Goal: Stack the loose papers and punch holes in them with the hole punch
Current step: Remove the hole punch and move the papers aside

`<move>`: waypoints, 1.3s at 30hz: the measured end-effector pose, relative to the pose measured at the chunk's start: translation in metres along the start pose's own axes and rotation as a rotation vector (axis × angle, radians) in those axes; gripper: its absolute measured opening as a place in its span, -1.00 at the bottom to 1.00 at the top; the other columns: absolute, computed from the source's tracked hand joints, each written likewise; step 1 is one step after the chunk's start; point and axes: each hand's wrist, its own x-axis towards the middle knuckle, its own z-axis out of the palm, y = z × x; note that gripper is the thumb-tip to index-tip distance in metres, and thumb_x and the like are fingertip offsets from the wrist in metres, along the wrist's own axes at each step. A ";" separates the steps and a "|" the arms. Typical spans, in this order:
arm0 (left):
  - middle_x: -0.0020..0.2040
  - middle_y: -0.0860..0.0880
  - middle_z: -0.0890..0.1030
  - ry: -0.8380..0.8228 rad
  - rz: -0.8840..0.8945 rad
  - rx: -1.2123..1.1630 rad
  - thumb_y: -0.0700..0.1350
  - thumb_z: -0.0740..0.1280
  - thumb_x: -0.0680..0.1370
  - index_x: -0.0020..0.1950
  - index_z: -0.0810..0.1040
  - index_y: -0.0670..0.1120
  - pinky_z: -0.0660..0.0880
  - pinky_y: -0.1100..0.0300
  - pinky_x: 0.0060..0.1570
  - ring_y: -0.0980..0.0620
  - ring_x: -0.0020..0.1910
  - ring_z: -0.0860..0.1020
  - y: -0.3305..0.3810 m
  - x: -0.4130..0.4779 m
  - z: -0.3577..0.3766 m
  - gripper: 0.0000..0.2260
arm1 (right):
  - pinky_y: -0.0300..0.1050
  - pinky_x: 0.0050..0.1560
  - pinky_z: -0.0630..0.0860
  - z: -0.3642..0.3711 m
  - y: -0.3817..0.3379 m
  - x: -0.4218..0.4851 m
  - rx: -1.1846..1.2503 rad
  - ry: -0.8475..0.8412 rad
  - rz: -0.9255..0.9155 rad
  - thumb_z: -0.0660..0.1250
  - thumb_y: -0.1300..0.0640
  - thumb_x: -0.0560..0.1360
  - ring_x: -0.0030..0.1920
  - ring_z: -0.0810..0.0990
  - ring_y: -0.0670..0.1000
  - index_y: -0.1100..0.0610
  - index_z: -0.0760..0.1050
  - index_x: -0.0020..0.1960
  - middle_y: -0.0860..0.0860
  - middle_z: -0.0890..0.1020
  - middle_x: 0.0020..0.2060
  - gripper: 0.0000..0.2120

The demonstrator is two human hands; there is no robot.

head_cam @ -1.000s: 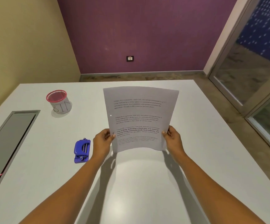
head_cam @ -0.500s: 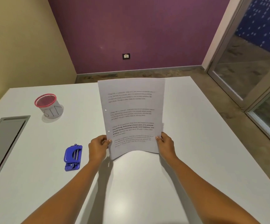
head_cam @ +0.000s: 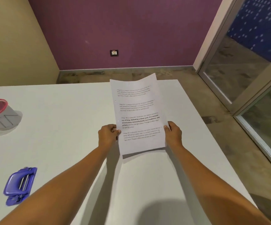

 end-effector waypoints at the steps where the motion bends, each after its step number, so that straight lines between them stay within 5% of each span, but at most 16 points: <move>1: -0.22 -0.17 0.63 -0.001 0.001 0.011 -0.31 0.33 0.47 0.04 0.60 -0.23 0.58 -0.03 0.00 -0.16 -0.22 0.61 0.005 0.008 0.012 -0.83 | -0.19 0.10 0.39 -0.004 0.001 0.013 -0.002 0.018 0.002 0.14 0.28 0.58 0.18 0.52 0.17 0.30 0.44 0.24 0.19 0.56 0.18 -0.73; 4: -0.17 -0.18 0.66 -0.006 0.030 0.056 -0.29 0.33 0.47 0.10 0.58 -0.22 0.55 0.11 -0.08 -0.11 -0.26 0.57 0.021 0.034 0.045 -0.79 | -0.13 0.23 0.37 -0.012 0.006 0.053 -0.015 0.066 0.018 0.15 0.28 0.58 0.26 0.48 0.18 0.30 0.40 0.30 0.20 0.51 0.26 -0.69; 7: -0.07 -0.24 0.67 -0.026 0.054 0.085 -0.30 0.32 0.48 0.16 0.56 -0.22 0.55 0.04 0.01 -0.21 -0.11 0.62 0.034 0.057 0.075 -0.74 | -0.09 0.31 0.34 -0.019 0.012 0.088 0.001 0.126 0.054 0.17 0.28 0.57 0.31 0.44 0.17 0.29 0.38 0.34 0.21 0.47 0.31 -0.66; 14: -0.09 -0.24 0.65 -0.052 0.103 0.149 -0.31 0.30 0.48 0.15 0.56 -0.20 0.36 0.23 -0.14 -0.17 -0.07 0.58 0.047 0.093 0.133 -0.74 | -0.03 0.30 0.38 -0.030 0.033 0.143 -0.013 0.258 0.106 0.22 0.32 0.55 0.28 0.47 0.20 0.30 0.43 0.30 0.23 0.50 0.27 -0.67; 20: -0.13 -0.15 0.64 -0.029 0.148 0.260 -0.29 0.29 0.50 0.06 0.59 -0.21 0.33 0.24 -0.23 -0.04 -0.25 0.47 0.054 0.118 0.157 -0.82 | -0.02 0.26 0.44 -0.036 0.049 0.175 -0.035 0.279 0.125 0.23 0.33 0.54 0.22 0.52 0.22 0.34 0.44 0.28 0.23 0.53 0.25 -0.68; 27: -0.07 -0.19 0.66 -0.018 0.130 0.307 -0.23 0.32 0.50 -0.03 0.62 -0.24 0.32 0.19 -0.22 -0.05 -0.24 0.45 0.047 0.135 0.166 -0.87 | -0.02 0.17 0.47 -0.029 0.060 0.198 -0.158 0.299 0.115 0.25 0.32 0.53 0.20 0.52 0.24 0.33 0.45 0.28 0.24 0.53 0.24 -0.68; 33: -0.28 -0.10 0.57 -0.039 0.122 0.284 -0.16 0.36 0.48 -0.20 0.58 -0.21 0.28 0.22 -0.36 -0.06 -0.30 0.43 0.046 0.134 0.166 -0.87 | 0.12 0.22 0.46 -0.026 0.062 0.198 -0.349 0.295 0.113 0.24 0.23 0.55 0.26 0.44 0.24 0.30 0.42 0.31 0.26 0.50 0.23 -0.65; 39: -0.41 -0.06 0.32 -0.035 0.127 0.359 -0.05 0.38 0.47 -0.39 0.28 -0.17 0.24 0.17 -0.29 -0.08 -0.30 0.33 0.043 0.127 0.161 -0.62 | 0.10 0.29 0.36 -0.033 0.066 0.177 -0.440 0.252 0.097 0.18 0.14 0.58 0.35 0.35 0.22 0.32 0.31 0.38 0.26 0.43 0.31 -0.57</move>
